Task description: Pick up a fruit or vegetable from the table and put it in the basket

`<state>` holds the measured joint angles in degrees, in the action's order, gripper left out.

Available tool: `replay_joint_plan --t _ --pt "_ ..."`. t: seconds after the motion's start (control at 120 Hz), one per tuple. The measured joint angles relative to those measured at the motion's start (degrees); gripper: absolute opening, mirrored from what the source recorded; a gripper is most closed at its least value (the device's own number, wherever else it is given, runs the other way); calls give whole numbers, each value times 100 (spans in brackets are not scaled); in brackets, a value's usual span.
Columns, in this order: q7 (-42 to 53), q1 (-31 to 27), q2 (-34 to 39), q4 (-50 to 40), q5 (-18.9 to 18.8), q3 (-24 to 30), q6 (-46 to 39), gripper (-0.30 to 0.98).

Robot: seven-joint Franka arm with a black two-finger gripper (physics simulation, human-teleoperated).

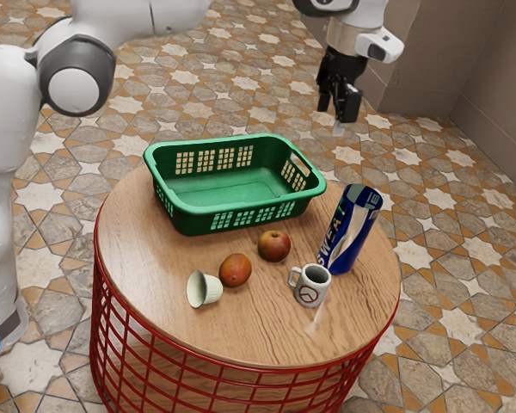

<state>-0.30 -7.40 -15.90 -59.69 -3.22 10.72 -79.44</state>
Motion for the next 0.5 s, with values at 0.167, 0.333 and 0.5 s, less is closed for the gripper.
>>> replay_joint_plan --t 0.167,0.333,0.5 --pt "-15 -4 -12 24 -34 9 220 69" --pt "134 0 333 255 -53 38 289 69" --pt "1623 44 253 543 530 326 -6 68"
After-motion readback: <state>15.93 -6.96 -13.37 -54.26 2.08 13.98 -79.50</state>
